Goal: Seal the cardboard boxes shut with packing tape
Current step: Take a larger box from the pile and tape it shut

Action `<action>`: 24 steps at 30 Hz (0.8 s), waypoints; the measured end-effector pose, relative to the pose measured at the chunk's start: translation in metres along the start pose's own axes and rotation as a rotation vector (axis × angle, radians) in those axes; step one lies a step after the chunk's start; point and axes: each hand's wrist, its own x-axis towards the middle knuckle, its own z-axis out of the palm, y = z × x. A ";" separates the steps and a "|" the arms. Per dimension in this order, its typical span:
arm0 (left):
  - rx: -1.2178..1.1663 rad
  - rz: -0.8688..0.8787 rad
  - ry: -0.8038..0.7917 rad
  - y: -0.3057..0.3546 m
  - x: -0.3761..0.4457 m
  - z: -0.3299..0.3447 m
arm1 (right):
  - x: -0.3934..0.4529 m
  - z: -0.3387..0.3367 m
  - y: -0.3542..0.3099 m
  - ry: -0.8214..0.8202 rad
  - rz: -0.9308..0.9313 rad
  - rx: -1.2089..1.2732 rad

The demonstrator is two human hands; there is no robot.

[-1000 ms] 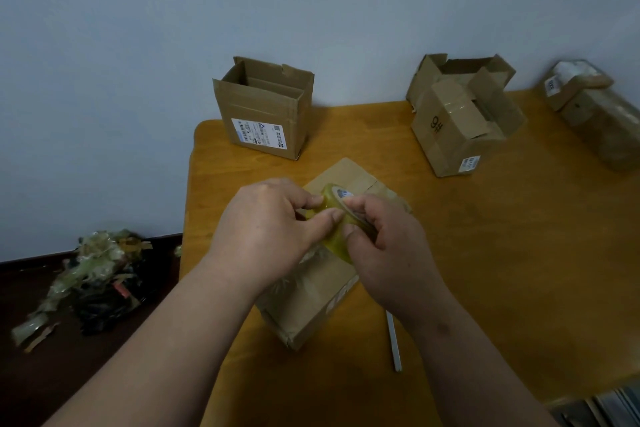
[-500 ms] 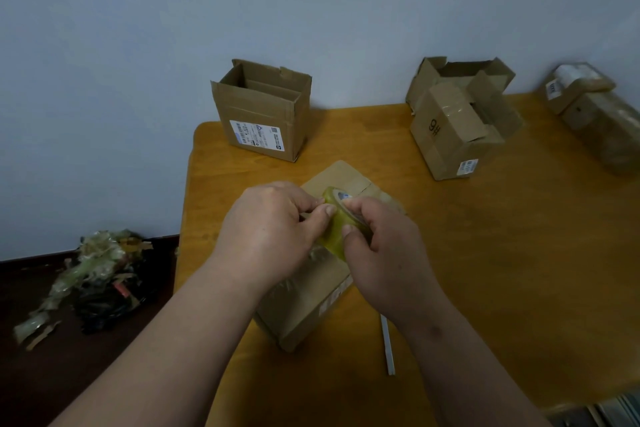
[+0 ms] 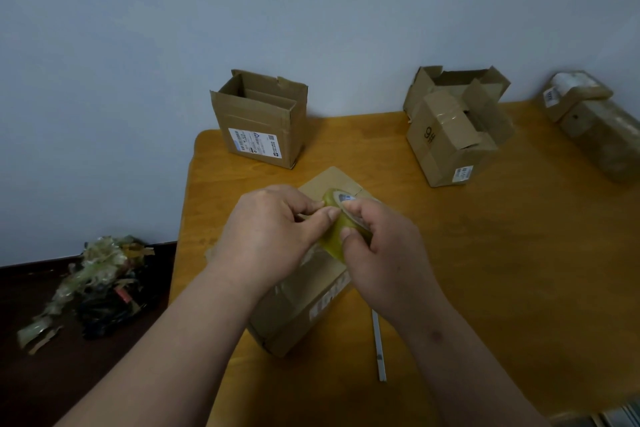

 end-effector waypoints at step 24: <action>0.526 0.118 -0.022 0.051 -0.006 0.003 | -0.004 -0.018 -0.007 0.050 -0.010 -0.157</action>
